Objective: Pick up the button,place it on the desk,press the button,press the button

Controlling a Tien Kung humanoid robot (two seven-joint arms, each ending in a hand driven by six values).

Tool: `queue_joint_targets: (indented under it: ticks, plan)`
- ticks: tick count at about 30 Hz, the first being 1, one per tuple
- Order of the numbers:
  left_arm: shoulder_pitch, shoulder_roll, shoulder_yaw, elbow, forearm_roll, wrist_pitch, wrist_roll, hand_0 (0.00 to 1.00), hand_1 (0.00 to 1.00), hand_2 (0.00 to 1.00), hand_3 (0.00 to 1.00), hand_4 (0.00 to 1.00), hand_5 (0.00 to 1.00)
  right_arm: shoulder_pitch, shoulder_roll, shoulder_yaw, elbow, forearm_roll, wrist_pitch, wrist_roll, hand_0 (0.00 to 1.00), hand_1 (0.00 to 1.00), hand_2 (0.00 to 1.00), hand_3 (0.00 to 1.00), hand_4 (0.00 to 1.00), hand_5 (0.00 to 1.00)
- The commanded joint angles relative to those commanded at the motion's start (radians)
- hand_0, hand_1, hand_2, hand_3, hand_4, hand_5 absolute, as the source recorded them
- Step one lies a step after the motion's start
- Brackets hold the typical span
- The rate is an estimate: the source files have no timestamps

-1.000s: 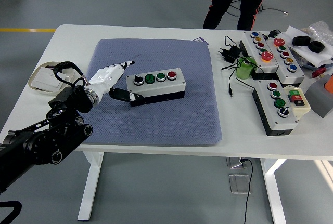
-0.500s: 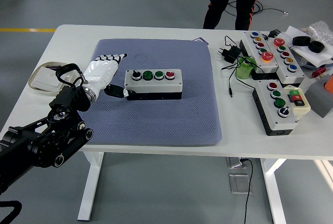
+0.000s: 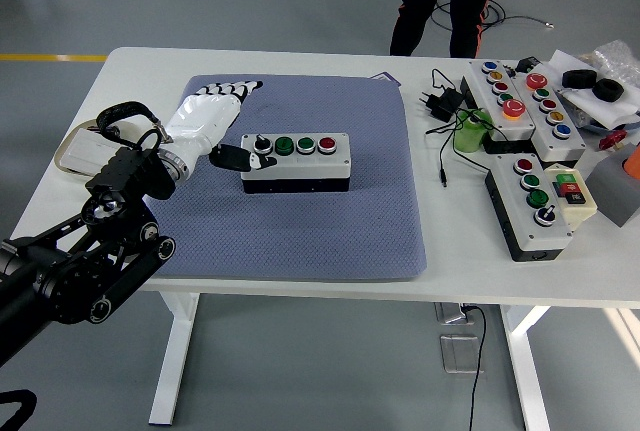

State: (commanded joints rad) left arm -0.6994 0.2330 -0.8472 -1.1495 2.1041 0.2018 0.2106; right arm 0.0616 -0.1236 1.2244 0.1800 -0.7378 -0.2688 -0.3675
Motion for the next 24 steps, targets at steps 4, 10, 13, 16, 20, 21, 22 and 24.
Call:
queue_joint_targets:
  ticks: [4,10,13,16,20,21,22,24]
  plan:
    - [-0.011,0.005,0.005,-0.071,0.057,0.018,0.024,0.578,0.53,0.56,0.951,0.904,0.419,0.0,0.0,0.0,0.0,0.001,0.0,0.0,0.652,0.509,0.549,0.592,0.277,0.395]
    - [-0.03,0.009,0.041,-0.161,0.073,-0.033,0.11,0.002,0.044,0.138,0.789,0.751,0.311,0.003,0.0,-0.001,0.0,0.004,-0.002,-0.001,0.651,0.508,0.549,0.592,0.277,0.396]
    - [-0.044,0.008,0.057,-0.16,0.01,-0.132,0.14,0.002,0.044,0.138,0.789,0.751,0.311,0.003,-0.001,-0.002,0.0,0.005,-0.002,-0.001,0.651,0.508,0.549,0.592,0.277,0.396]
    - [-0.051,0.005,0.069,-0.147,-0.026,-0.205,0.151,0.002,0.019,0.115,0.761,0.718,0.306,0.003,-0.002,-0.005,0.0,0.008,-0.001,0.001,0.651,0.508,0.549,0.592,0.277,0.396]
    - [-0.056,0.002,0.072,-0.131,-0.061,-0.251,0.15,0.002,0.002,0.023,0.747,0.669,0.086,0.007,-0.003,-0.004,0.0,0.01,0.0,0.003,0.651,0.509,0.549,0.591,0.277,0.395]
    - [-0.061,0.0,0.073,-0.12,-0.072,-0.268,0.147,0.002,0.002,0.023,0.747,0.669,0.086,0.008,-0.003,-0.003,0.0,0.009,0.0,0.003,0.651,0.509,0.549,0.591,0.277,0.395]
    - [-0.063,-0.001,0.075,-0.114,-0.079,-0.277,0.145,0.002,0.002,0.023,0.747,0.669,0.086,0.009,-0.003,-0.003,0.0,0.008,0.0,0.003,0.651,0.509,0.549,0.591,0.277,0.395]
    - [-0.069,-0.004,0.08,-0.104,-0.095,-0.287,0.141,0.002,0.002,0.023,0.747,0.669,0.086,0.01,-0.003,-0.003,0.0,0.008,0.0,0.003,0.651,0.509,0.549,0.591,0.277,0.395]
